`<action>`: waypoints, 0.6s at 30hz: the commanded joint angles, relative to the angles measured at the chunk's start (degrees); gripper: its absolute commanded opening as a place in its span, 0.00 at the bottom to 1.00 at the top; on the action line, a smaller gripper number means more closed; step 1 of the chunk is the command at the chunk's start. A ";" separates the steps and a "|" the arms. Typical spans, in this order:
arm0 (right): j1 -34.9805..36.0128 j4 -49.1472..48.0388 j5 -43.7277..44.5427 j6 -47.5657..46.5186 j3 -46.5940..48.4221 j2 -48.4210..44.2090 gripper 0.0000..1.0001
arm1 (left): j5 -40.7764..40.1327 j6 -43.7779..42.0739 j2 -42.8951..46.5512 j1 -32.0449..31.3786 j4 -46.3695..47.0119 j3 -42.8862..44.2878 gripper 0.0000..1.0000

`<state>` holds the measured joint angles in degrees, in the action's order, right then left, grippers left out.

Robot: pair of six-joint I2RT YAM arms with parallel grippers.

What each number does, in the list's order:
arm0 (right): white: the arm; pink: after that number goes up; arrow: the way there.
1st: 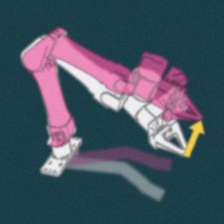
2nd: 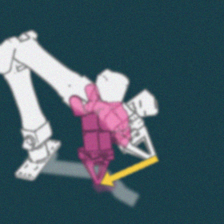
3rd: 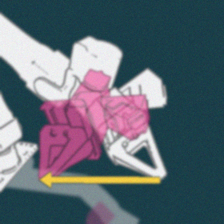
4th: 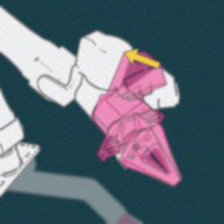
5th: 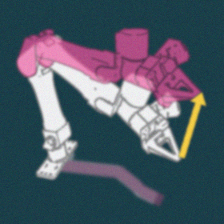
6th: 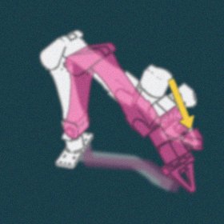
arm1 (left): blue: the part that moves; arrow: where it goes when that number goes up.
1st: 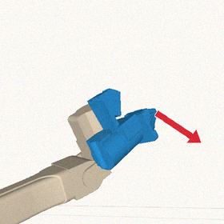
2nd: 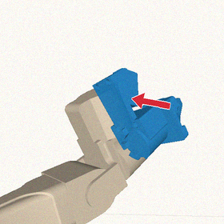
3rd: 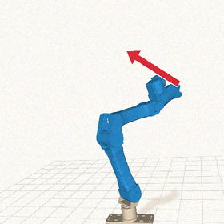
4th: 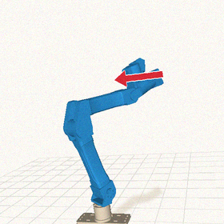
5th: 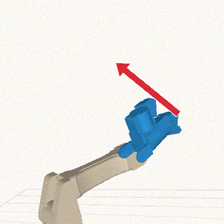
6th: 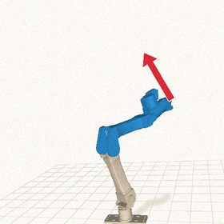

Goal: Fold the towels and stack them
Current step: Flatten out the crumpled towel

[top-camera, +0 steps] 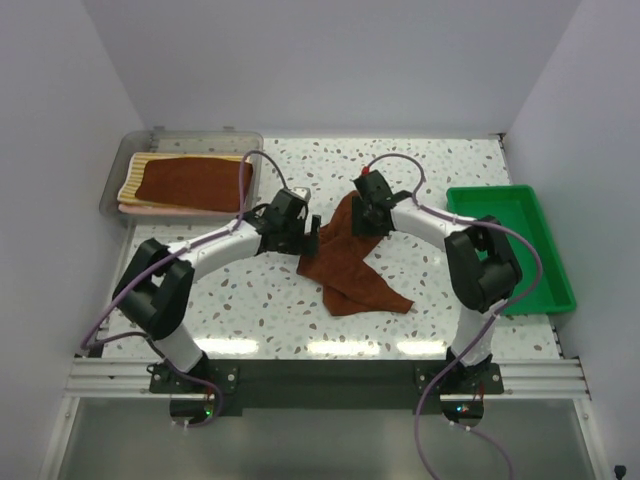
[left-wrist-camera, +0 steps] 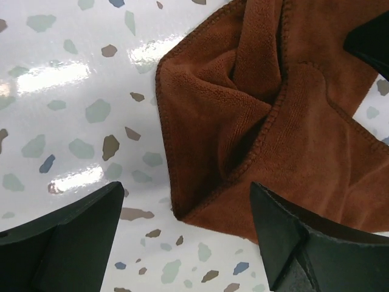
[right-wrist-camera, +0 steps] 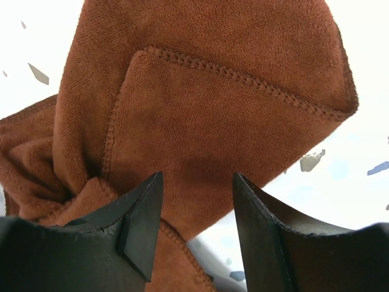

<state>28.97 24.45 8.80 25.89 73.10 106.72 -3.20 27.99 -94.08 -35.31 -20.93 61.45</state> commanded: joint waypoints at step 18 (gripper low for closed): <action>-4.27 -4.58 0.61 4.08 -6.56 3.32 0.23 | -1.90 1.37 -6.30 -2.75 1.33 -6.59 0.61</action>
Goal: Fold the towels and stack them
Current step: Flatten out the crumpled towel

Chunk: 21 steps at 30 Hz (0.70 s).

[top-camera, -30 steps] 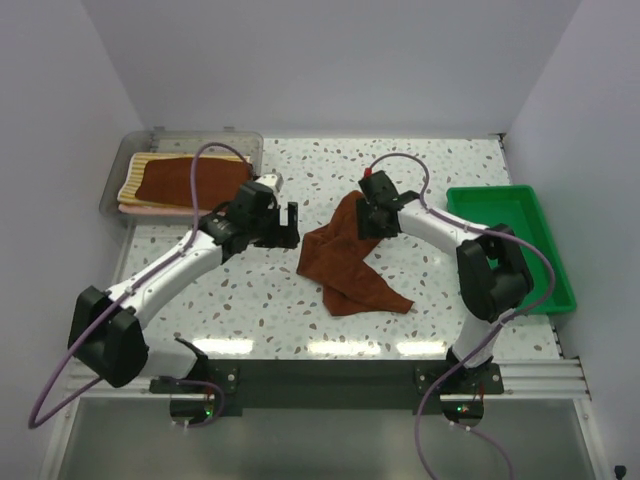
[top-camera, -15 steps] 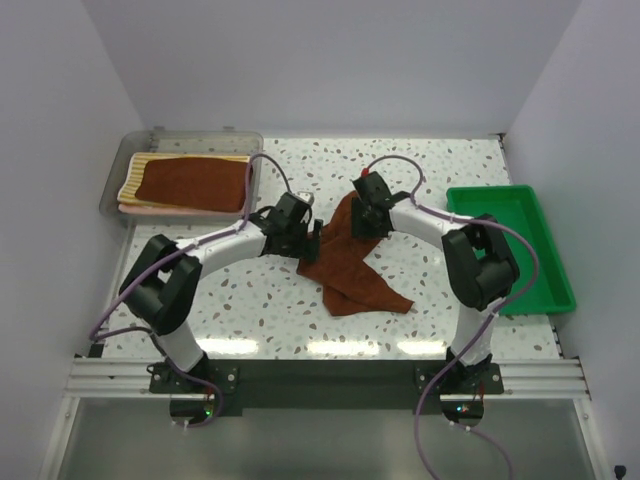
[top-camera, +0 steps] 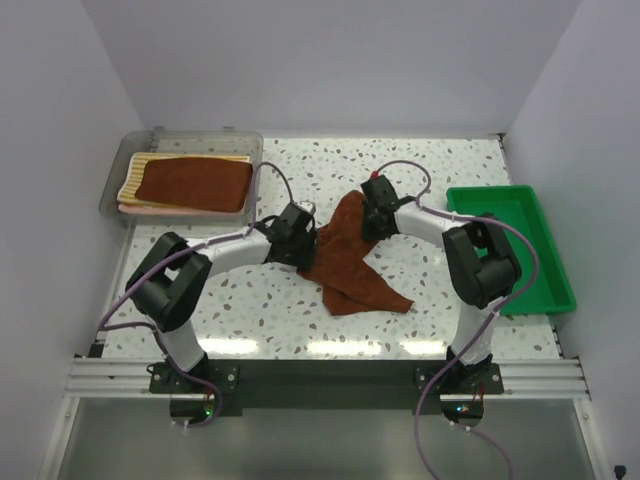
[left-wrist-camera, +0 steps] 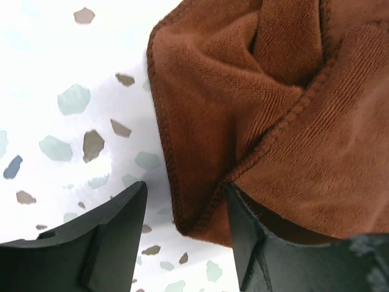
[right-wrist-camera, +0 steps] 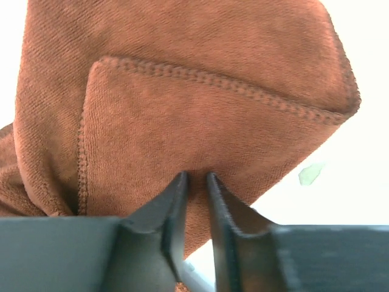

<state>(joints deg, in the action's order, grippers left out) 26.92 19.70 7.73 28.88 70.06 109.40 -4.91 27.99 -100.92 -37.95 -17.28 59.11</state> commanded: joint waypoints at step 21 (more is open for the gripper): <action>-5.74 3.15 2.04 -4.98 -4.76 -6.04 0.19 | 0.61 5.93 22.53 -3.80 -4.96 -15.62 0.72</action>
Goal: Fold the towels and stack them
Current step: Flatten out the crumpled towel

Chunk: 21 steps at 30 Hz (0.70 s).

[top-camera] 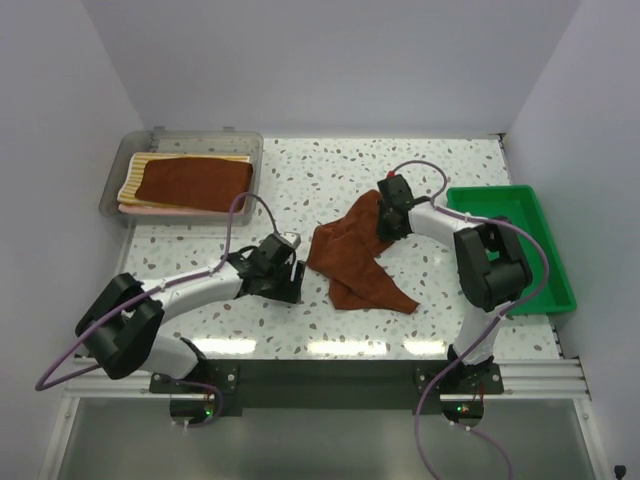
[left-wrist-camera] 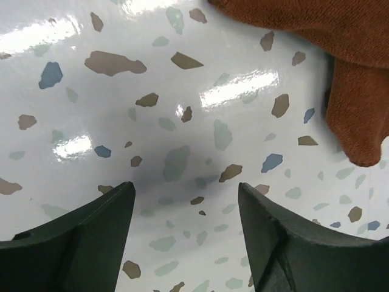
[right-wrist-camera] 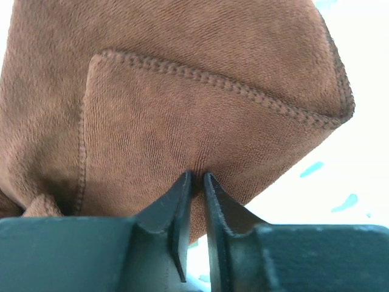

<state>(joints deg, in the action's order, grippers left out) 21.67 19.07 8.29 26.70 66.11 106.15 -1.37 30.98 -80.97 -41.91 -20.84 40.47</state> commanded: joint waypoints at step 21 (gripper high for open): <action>-0.31 -4.74 -23.58 -8.33 -3.89 -9.49 0.71 | 0.05 2.68 -9.92 7.54 3.79 19.57 0.84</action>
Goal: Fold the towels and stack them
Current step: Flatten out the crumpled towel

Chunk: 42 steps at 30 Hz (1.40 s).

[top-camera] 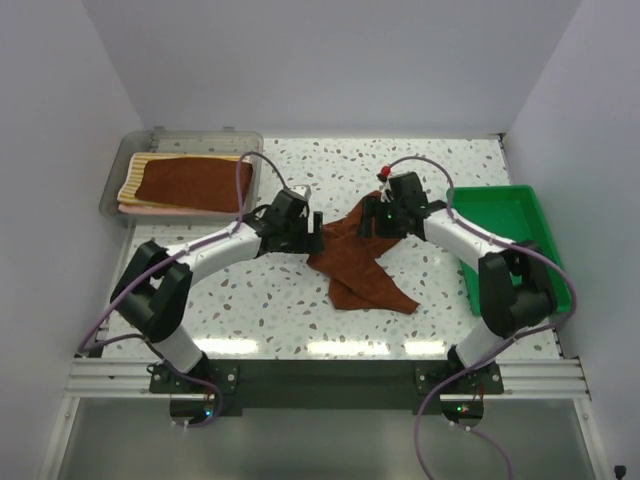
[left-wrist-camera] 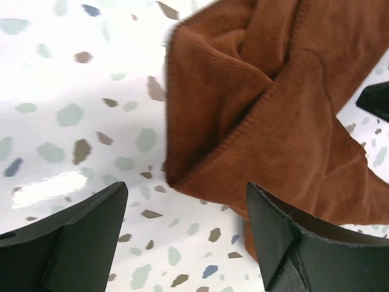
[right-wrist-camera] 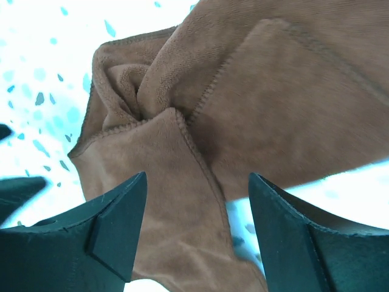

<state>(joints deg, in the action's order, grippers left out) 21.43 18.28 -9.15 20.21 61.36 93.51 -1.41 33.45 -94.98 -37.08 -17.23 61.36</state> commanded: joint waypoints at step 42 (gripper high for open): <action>37.71 3.42 -11.15 -4.56 5.86 2.63 0.02 | -15.38 1.26 26.51 8.60 -15.37 -14.43 0.83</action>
<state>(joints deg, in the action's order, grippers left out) 55.68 16.27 -21.43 15.35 65.06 94.83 -14.35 33.65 -70.35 -29.04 -30.92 47.83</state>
